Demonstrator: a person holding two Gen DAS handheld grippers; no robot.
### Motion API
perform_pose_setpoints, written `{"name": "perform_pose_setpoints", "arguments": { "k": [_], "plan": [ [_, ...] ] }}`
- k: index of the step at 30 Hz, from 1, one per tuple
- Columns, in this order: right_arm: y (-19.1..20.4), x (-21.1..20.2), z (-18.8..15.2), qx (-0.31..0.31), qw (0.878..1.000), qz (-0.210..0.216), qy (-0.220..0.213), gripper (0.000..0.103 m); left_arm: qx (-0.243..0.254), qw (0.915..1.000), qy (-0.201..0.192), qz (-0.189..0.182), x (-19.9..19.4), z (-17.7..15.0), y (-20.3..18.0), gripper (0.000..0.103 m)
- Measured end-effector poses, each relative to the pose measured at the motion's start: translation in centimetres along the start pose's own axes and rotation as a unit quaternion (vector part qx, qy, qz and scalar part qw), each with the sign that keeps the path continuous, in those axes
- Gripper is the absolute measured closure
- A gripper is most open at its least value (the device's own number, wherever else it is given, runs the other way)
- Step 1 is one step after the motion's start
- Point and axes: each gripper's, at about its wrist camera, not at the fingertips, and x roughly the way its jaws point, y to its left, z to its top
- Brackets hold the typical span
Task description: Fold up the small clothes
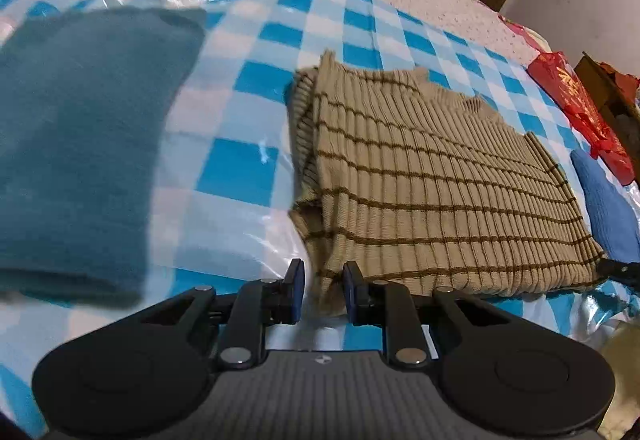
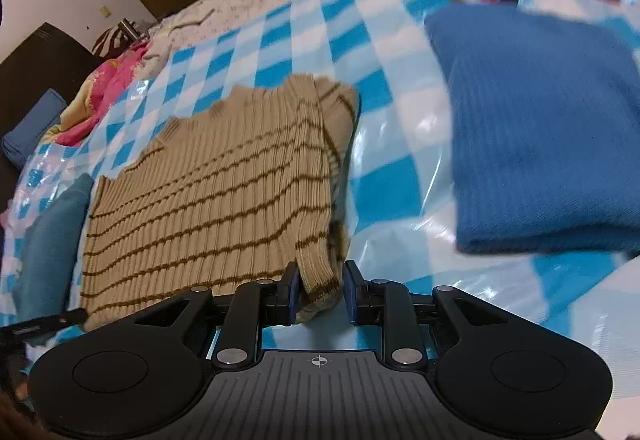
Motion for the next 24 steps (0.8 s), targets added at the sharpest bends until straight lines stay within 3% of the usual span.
{"name": "perform_pose_setpoints", "arguments": {
  "k": [5, 9, 13, 18, 24],
  "plan": [
    [0.5, -1.3, 0.7, -0.007, 0.999, 0.012, -0.035, 0.079, 0.010, 0.9994, -0.031, 0.015, -2.0, 0.1, -0.1, 0.071],
    [2.5, 0.0, 2.0, -0.029, 0.998, 0.018, -0.056, 0.079, 0.018, 0.9985, -0.052, 0.000, -2.0, 1.0, -1.5, 0.071],
    [3.5, 2.2, 3.5, -0.029, 0.997, 0.028, -0.061, 0.079, 0.034, 0.9973, -0.065, -0.009, -0.2, 2.0, -3.8, 0.071],
    [4.5, 5.4, 5.4, -0.036, 0.997, 0.011, -0.065, 0.079, 0.047, 0.9967, -0.059, -0.028, 2.9, 3.1, -7.0, 0.071],
    [5.4, 8.2, 6.1, -0.053, 0.997, -0.005, -0.060, 0.079, 0.070, 0.9947, -0.072, -0.021, 5.9, 3.7, -10.1, 0.071]
  ]
}}
